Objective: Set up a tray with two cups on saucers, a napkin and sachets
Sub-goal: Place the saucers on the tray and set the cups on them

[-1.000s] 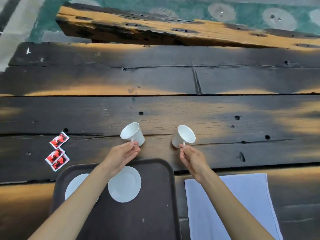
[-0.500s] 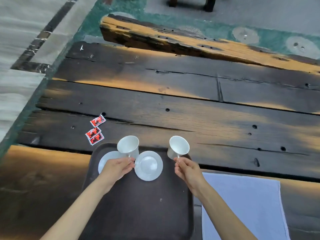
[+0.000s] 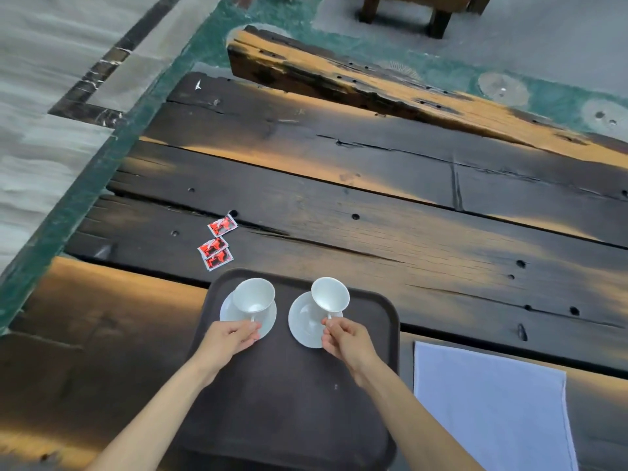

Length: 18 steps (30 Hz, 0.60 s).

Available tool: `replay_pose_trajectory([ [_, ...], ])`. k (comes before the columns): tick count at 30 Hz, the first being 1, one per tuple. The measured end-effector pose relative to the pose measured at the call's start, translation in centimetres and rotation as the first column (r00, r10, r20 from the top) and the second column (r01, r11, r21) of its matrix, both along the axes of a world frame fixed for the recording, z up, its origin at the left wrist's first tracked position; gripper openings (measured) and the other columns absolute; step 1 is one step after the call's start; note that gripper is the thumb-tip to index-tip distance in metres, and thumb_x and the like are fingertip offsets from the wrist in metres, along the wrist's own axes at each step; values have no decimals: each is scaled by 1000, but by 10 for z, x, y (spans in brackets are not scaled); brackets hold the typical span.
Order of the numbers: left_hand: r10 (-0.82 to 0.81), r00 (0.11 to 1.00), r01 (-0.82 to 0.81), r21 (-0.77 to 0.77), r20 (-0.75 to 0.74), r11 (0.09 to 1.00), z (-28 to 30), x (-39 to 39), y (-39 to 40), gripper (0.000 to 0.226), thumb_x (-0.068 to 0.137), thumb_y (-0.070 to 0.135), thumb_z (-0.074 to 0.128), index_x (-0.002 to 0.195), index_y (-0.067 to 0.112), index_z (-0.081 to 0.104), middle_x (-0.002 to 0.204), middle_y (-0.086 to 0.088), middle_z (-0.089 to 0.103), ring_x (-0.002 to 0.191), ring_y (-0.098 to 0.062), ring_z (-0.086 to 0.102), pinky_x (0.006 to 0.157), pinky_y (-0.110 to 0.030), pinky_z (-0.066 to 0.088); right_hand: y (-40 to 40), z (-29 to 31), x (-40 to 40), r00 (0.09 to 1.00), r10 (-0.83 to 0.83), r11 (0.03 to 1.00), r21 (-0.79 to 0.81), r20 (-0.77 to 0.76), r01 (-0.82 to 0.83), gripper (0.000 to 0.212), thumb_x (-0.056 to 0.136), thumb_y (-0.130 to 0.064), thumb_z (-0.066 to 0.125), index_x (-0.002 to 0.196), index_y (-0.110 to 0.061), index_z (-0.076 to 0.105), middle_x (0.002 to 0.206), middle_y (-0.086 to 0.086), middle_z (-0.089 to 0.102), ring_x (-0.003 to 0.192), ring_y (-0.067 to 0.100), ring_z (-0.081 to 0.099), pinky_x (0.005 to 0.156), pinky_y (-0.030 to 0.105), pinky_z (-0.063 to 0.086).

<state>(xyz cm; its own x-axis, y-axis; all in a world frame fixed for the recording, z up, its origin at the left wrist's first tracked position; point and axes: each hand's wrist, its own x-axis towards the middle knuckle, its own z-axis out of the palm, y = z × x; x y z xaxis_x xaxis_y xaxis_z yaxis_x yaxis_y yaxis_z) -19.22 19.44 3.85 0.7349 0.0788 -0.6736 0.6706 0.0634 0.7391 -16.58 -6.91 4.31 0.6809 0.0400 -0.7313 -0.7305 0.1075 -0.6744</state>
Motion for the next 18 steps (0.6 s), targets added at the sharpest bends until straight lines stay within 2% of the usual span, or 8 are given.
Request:
replay_pose_trajectory([
  [2, -29, 1000, 29, 8, -9, 1000, -4, -4, 3, 24, 96, 23, 67, 109, 6, 78, 107, -8, 78, 105, -12, 73, 96, -23, 55, 5, -1, -3, 1000, 28, 1000, -6, -4, -28, 25, 100, -14, 61, 76, -12, 69, 72, 2, 50, 63, 14, 50, 75, 23, 55],
  [5, -45, 999, 45, 22, -6, 999, -10, -8, 6, 25, 94, 26, 70, 108, 7, 79, 104, -8, 79, 105, -13, 73, 90, -17, 56, 9, -3, -7, 999, 39, 999, -6, -21, -39, 21, 99, -17, 64, 78, -12, 67, 71, 0, 50, 63, 13, 51, 75, 24, 56],
  [9, -39, 999, 39, 40, -10, 998, -18, -16, 9, 25, 92, 27, 72, 104, 7, 80, 105, -9, 78, 105, -15, 73, 87, -18, 56, 11, -5, -14, 997, 66, 996, -61, -37, -68, 24, 98, -23, 65, 78, -12, 67, 72, -1, 57, 67, 10, 59, 78, 23, 58],
  [13, -20, 1000, 21, 45, -24, 999, -21, -22, 11, 20, 92, 23, 72, 103, 9, 80, 107, -11, 78, 105, -19, 73, 85, -17, 57, 11, -7, -20, 997, 37, 992, -120, -67, -44, 20, 98, -24, 65, 96, -6, 73, 85, 3, 70, 79, 9, 69, 74, 19, 59],
  [15, -11, 1000, 12, 31, -26, 999, -20, -24, 11, 17, 92, 19, 72, 106, 11, 79, 108, -12, 77, 105, -22, 74, 88, -23, 58, 11, -5, -23, 998, 1, 993, -117, -70, -9, 18, 97, -21, 65, 110, -9, 71, 94, 8, 74, 86, 12, 73, 74, 21, 60],
  [18, -1, 999, 2, 29, -35, 1000, -17, -29, 12, 23, 93, 17, 71, 116, 12, 74, 111, -10, 76, 100, -20, 75, 93, -31, 57, 11, 3, -27, 998, -24, 994, -107, -59, 18, 21, 97, -21, 65, 117, -17, 67, 107, 13, 76, 95, 18, 74, 76, 25, 60],
])
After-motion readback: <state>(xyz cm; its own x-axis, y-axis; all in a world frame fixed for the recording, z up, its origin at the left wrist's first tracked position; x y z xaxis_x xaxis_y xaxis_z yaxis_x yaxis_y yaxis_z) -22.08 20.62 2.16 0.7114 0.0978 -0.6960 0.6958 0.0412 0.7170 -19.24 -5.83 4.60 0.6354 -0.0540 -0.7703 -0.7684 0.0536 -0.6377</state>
